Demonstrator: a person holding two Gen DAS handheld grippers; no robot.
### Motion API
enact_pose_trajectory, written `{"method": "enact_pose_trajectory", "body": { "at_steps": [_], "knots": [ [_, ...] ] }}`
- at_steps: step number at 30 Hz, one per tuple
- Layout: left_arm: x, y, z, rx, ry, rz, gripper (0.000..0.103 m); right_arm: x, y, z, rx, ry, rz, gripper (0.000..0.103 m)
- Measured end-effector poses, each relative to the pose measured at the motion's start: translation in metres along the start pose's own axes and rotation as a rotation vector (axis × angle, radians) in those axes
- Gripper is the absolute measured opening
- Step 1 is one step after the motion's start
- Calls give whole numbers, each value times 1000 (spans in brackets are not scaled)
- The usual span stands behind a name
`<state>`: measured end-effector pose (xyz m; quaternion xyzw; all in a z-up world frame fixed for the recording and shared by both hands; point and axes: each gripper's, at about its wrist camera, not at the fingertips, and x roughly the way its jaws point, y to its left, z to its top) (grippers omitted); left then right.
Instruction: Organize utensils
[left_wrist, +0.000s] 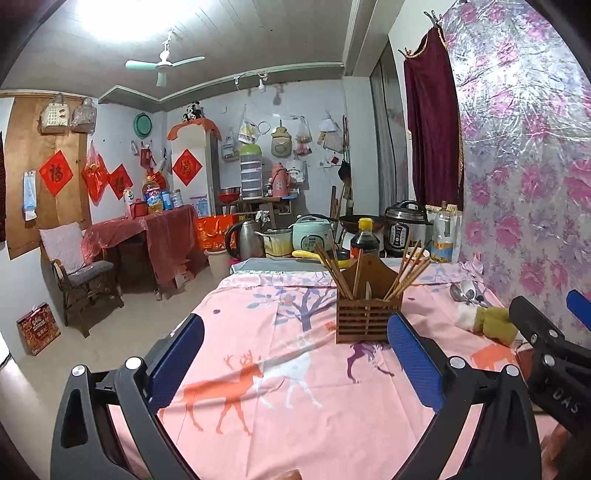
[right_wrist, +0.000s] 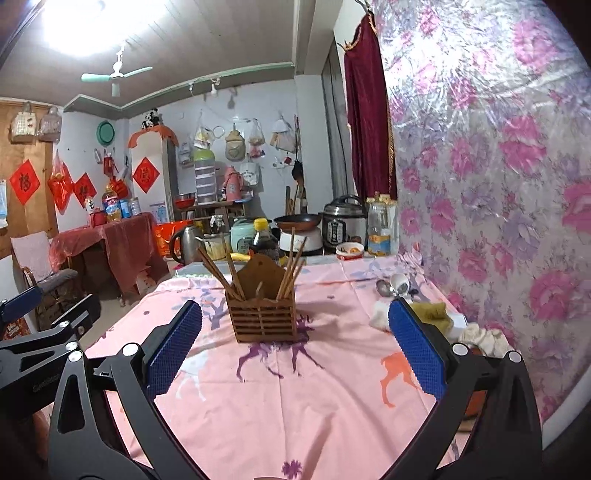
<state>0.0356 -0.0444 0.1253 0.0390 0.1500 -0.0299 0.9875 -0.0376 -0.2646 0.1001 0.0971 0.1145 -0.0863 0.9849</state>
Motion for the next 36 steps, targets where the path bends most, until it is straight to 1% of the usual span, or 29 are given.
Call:
{"method": "enact_pose_trajectory", "body": {
  "at_steps": [6,10,12,15,24,36],
  "knots": [
    [-28,0,-21,14,-25,-2,98,-20,-4,-19,-4,3,-3,97],
    [-37,1,-30,15,-32,3,98,-27,-2,-29,-15,0,-9,97],
    [-35,1,-32,14,-22,1,98,-26,0,-34,-25,2,-19,97],
    [-32,2,-33,15,-6,-2,98,-24,2,-35,-24,15,-10,97],
    [-31,5,-33,10,-9,2,98,-27,8,-36,-43,11,6,97],
    [-30,6,-38,8,2,-9,98,-28,9,-36,-43,12,5,97]
  ]
}}
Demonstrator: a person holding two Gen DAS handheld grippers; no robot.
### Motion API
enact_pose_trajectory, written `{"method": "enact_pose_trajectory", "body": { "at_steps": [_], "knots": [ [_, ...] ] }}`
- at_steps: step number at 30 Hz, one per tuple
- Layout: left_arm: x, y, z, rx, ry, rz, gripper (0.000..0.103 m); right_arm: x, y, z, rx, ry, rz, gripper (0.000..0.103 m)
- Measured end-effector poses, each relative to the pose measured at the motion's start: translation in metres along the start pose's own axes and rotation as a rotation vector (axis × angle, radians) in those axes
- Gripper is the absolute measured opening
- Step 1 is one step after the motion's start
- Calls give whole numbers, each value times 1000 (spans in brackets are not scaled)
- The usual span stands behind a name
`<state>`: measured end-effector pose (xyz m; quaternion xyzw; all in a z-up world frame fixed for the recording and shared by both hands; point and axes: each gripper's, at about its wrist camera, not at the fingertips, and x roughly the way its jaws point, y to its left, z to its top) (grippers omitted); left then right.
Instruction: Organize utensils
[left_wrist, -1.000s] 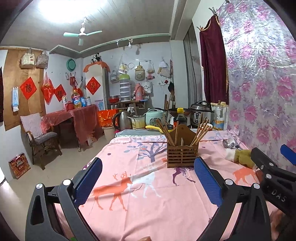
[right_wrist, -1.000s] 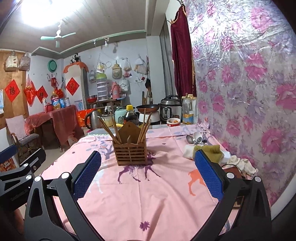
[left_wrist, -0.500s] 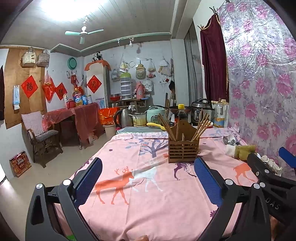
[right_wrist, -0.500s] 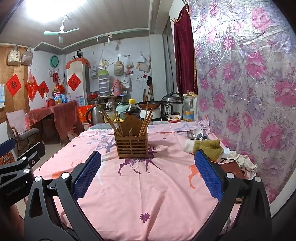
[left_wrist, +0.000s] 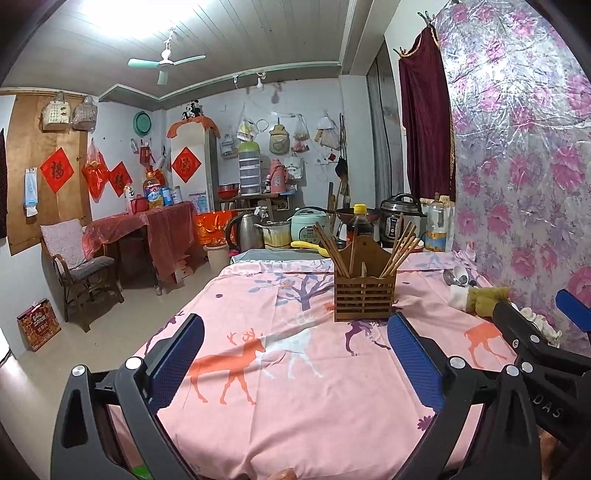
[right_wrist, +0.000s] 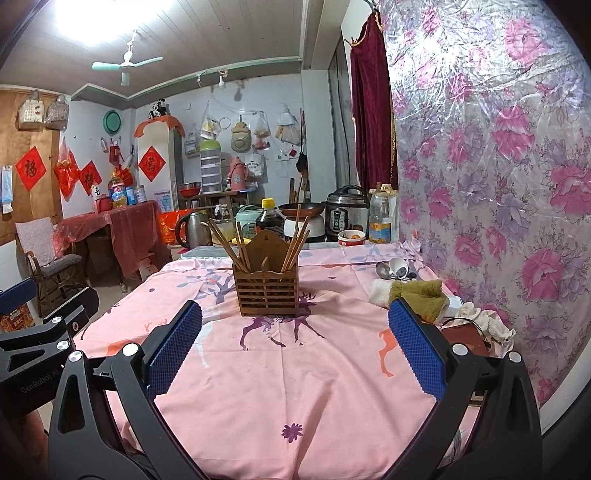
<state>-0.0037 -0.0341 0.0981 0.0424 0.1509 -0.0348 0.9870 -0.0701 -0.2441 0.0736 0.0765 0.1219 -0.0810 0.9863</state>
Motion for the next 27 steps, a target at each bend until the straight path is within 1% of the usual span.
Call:
{"method": "enact_pose_trajectory", "body": {
  "at_steps": [27],
  "knots": [
    [-2,-1,-3,-2,8,-7,98,-1,0,1,2,0,3,97]
  ]
}}
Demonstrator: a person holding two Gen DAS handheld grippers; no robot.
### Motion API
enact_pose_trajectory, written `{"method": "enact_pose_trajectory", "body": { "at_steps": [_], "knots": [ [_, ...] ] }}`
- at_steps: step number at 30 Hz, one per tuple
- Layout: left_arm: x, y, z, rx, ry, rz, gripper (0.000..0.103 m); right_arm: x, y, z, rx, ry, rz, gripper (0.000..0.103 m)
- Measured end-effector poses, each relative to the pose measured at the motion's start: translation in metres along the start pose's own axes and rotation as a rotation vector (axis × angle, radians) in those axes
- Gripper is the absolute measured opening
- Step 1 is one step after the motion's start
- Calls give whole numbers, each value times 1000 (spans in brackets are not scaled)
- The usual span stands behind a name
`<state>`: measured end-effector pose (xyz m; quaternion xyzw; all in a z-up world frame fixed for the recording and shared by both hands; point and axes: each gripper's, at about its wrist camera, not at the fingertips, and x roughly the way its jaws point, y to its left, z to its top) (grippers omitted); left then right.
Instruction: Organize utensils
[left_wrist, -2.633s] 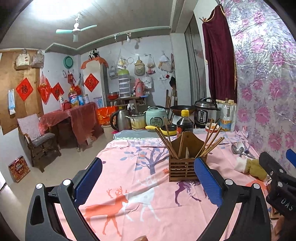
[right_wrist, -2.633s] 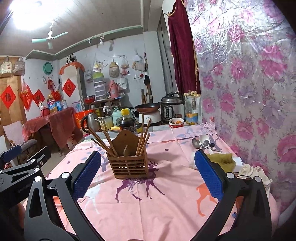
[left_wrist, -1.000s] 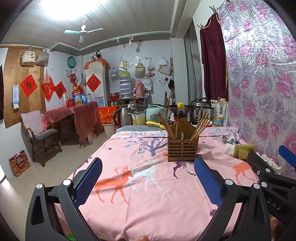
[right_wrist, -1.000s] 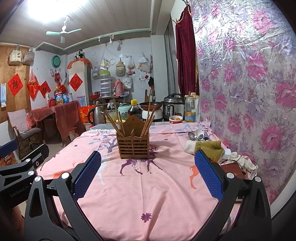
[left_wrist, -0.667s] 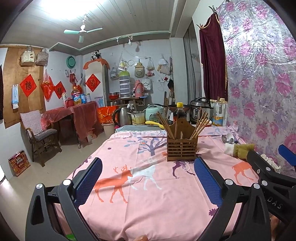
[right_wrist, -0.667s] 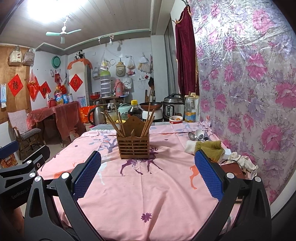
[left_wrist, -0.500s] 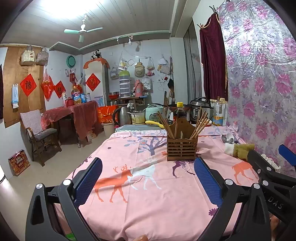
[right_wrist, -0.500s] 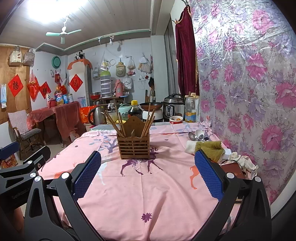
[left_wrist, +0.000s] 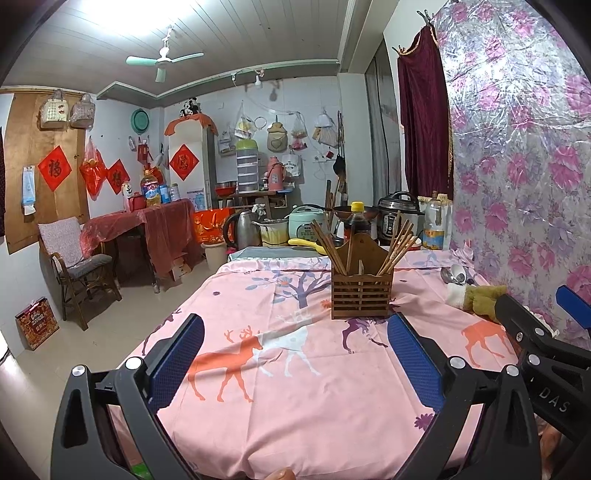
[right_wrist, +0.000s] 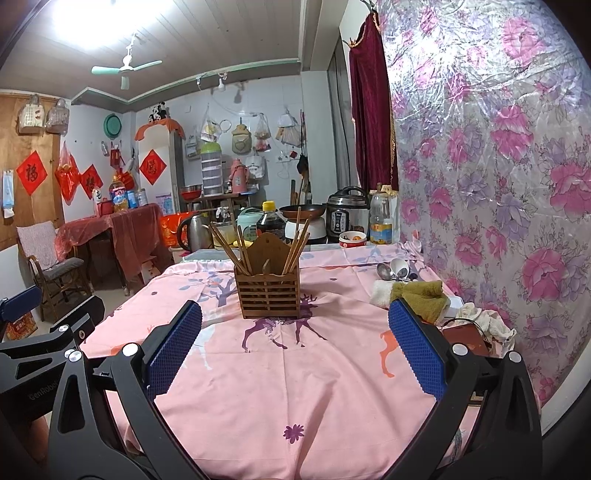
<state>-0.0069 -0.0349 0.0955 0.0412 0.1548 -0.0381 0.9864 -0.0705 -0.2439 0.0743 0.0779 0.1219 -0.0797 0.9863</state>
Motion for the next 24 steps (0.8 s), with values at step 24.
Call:
{"method": "enact_pose_trajectory", "body": {
  "at_steps": [24],
  "knots": [
    [0,-1,0,-2,4,-6,98,-1,2,0,2,0,-1,97]
  ]
}}
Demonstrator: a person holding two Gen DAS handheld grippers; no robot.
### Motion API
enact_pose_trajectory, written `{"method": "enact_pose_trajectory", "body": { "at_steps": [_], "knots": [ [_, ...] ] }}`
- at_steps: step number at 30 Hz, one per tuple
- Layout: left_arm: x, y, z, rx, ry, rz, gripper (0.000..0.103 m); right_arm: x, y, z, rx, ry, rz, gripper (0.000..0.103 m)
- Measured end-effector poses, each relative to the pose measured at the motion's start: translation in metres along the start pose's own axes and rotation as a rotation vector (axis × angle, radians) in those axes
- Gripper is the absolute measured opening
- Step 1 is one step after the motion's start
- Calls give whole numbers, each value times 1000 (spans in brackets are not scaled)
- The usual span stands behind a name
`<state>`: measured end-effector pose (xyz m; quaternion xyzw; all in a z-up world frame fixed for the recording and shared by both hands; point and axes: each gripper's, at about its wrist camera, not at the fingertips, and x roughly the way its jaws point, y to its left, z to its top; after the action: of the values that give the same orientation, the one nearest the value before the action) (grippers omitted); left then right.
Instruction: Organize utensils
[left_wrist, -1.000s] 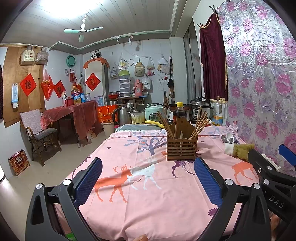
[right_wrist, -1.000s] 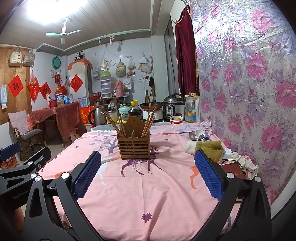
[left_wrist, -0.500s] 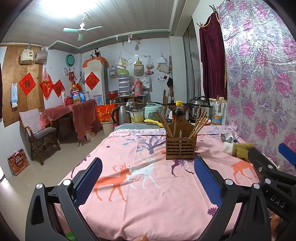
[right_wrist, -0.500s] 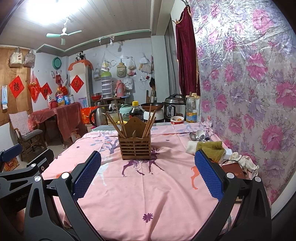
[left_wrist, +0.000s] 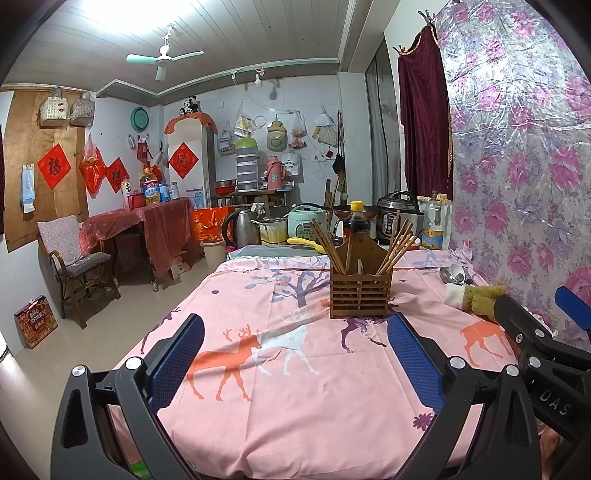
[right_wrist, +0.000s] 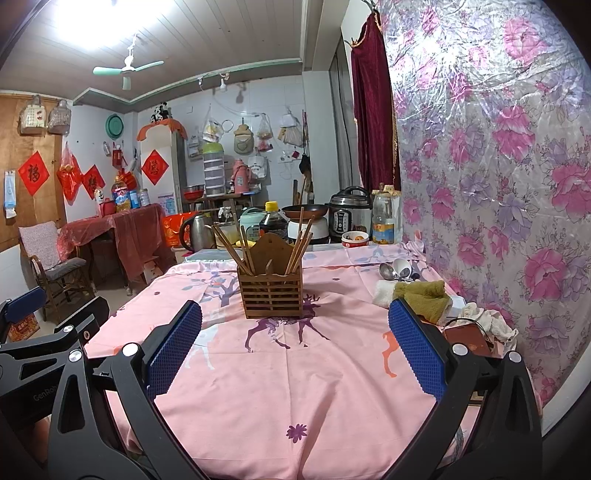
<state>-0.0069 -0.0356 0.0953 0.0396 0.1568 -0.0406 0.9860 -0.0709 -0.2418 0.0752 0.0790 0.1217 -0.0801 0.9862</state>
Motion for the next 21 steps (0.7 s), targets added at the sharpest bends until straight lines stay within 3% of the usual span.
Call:
{"method": "enact_pose_trajectory", "body": {
  "at_steps": [21],
  "knots": [
    [0,-1,-2,-18,22,-4,98,0,0,0,1,0,0,97]
  ]
}}
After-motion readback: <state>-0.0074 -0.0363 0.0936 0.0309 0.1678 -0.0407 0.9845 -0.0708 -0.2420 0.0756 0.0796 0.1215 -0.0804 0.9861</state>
